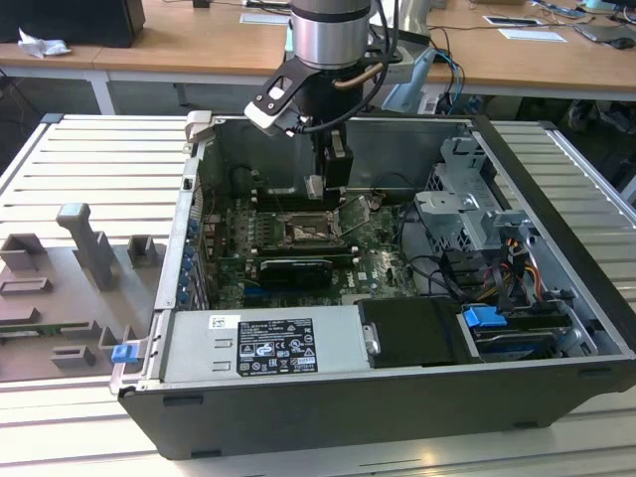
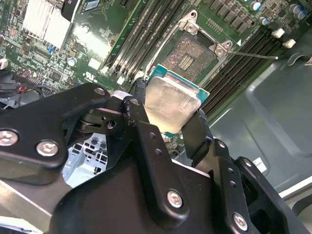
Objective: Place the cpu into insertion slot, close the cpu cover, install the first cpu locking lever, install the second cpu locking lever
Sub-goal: 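Place the cpu into insertion slot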
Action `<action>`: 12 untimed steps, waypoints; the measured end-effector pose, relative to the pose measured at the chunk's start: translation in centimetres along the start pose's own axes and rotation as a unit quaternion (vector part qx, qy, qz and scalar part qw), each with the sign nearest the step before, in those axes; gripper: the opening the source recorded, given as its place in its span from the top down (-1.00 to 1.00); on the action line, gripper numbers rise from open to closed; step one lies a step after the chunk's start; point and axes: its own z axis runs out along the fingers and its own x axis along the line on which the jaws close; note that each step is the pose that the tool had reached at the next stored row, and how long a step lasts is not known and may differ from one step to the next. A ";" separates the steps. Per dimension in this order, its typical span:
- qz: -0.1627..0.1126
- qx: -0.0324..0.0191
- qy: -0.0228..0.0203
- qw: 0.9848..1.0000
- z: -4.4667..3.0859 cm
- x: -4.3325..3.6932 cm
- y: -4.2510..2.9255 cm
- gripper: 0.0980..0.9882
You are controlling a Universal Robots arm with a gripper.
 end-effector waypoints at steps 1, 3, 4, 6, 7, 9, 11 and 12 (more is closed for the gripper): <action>0.000 0.000 0.000 1.000 0.07 0.00 0.00 0.00; 0.000 0.000 0.000 1.000 0.27 0.00 -0.03 0.00; 0.001 0.000 0.000 1.000 0.46 -0.01 -0.07 0.00; 0.006 0.000 0.000 1.000 0.98 0.02 -0.20 0.00; 0.011 0.000 -0.001 1.000 1.30 0.10 -0.23 0.00; 0.012 0.000 -0.001 1.000 1.81 0.26 -0.27 0.00; 0.012 0.000 -0.001 1.000 2.30 0.32 -0.30 0.00; 0.012 0.000 -0.001 1.000 2.49 0.33 -0.31 0.00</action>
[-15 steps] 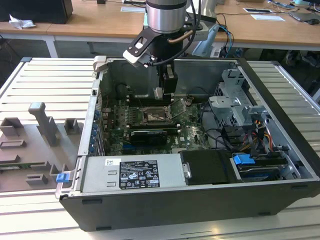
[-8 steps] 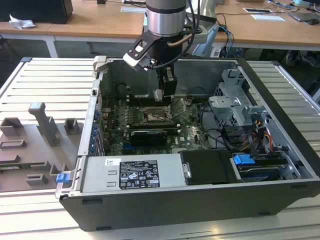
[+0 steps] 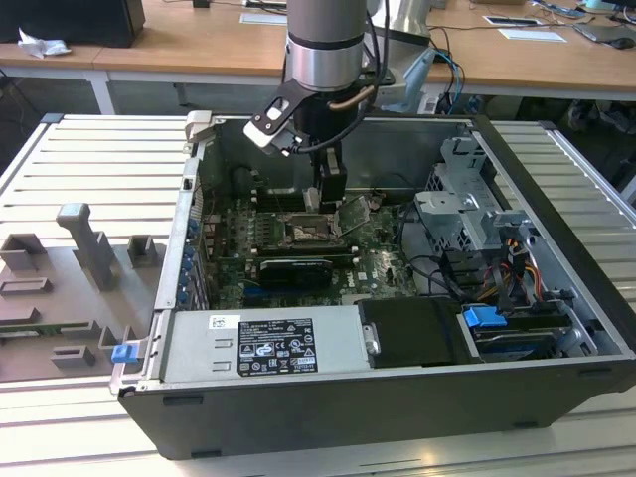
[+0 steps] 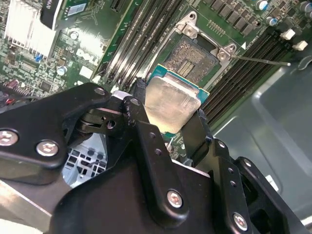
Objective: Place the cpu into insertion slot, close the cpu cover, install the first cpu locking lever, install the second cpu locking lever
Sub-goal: 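Place the cpu into insertion slot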
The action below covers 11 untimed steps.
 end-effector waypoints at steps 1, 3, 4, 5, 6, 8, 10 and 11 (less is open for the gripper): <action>0.000 0.000 0.000 1.000 0.24 0.00 -0.02 0.00; 0.000 0.000 0.000 1.000 0.45 0.00 -0.05 0.00; 0.000 0.000 0.000 1.000 0.62 -0.01 -0.06 0.00; 0.000 0.000 0.000 1.000 0.73 -0.01 -0.12 0.00; 0.000 0.000 0.000 1.000 0.95 -0.01 -0.15 0.00; 0.000 0.000 0.000 1.000 1.44 0.00 -0.27 0.00; 0.000 0.000 0.000 1.000 1.93 0.03 -0.43 0.00; 0.000 0.000 0.000 1.000 2.14 0.12 -0.44 0.00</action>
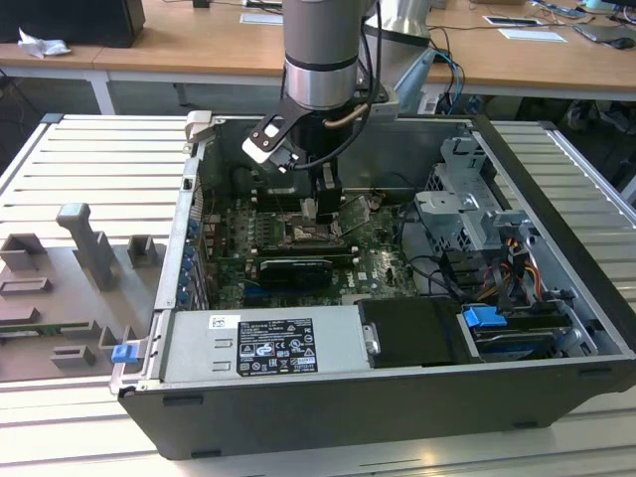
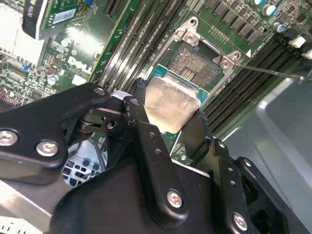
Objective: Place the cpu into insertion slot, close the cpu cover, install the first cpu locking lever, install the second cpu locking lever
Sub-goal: 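Place the cpu into insertion slot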
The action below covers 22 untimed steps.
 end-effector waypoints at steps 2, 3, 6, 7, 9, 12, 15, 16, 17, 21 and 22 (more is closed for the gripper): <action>0.004 0.000 0.000 1.000 0.60 0.25 -0.04 0.00; 0.009 0.000 -0.001 1.000 0.94 0.34 -0.09 0.00; 0.010 0.000 -0.001 1.000 1.49 0.53 -0.20 0.00; 0.010 0.000 -0.001 1.000 1.65 0.61 -0.24 0.00; 0.010 0.000 -0.001 1.000 1.97 0.71 -0.36 0.00; 0.010 0.000 -0.001 1.000 2.47 0.90 -0.60 0.00; 0.010 0.000 -0.001 1.000 2.81 1.07 -0.83 0.00; 0.010 0.000 -0.001 1.000 3.02 1.21 -0.93 0.00; 0.010 0.000 -0.001 1.000 3.24 1.35 -1.01 0.00; 0.010 0.000 -0.001 1.000 4.04 1.74 -1.11 0.00; 0.011 0.000 -0.001 1.000 4.27 1.77 -1.12 0.00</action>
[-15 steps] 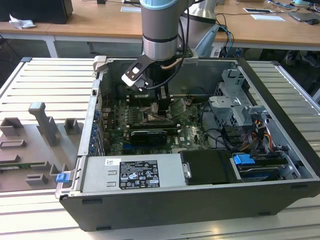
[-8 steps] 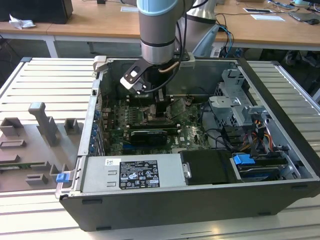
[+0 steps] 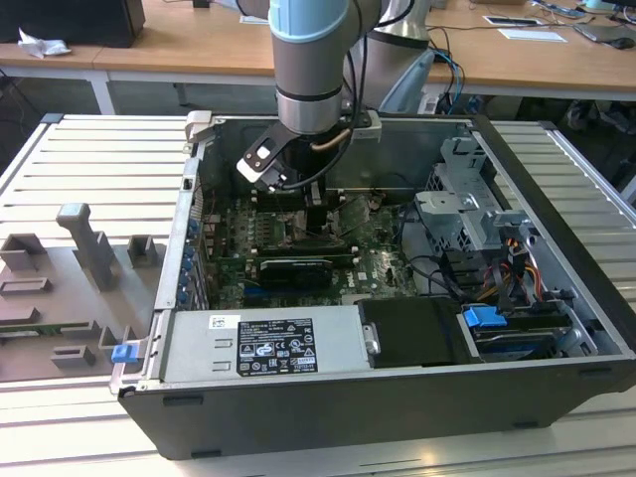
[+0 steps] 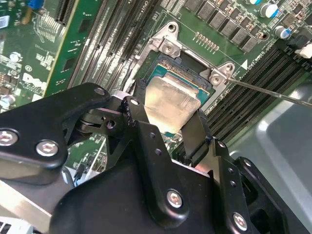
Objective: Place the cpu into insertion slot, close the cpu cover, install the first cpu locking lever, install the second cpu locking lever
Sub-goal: 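Place the cpu into insertion slot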
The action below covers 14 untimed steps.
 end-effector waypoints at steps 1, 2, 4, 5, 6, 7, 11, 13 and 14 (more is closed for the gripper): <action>0.003 0.000 0.000 1.000 0.23 0.03 -0.02 0.00; 0.006 0.000 0.000 1.000 0.36 0.05 -0.03 0.00; 0.007 0.001 0.000 1.000 0.66 0.08 -0.05 0.00; 0.007 0.001 0.000 1.000 0.75 0.08 -0.06 0.00; 0.007 0.001 0.000 1.000 0.82 0.08 -0.06 0.00; 0.007 0.001 0.000 1.000 0.89 0.11 -0.07 0.00; 0.008 0.002 -0.001 1.000 1.17 0.29 -0.05 0.00; 0.011 0.002 -0.001 1.000 1.24 0.34 0.00 0.00; 0.012 0.002 -0.001 1.000 1.30 0.35 0.00 0.00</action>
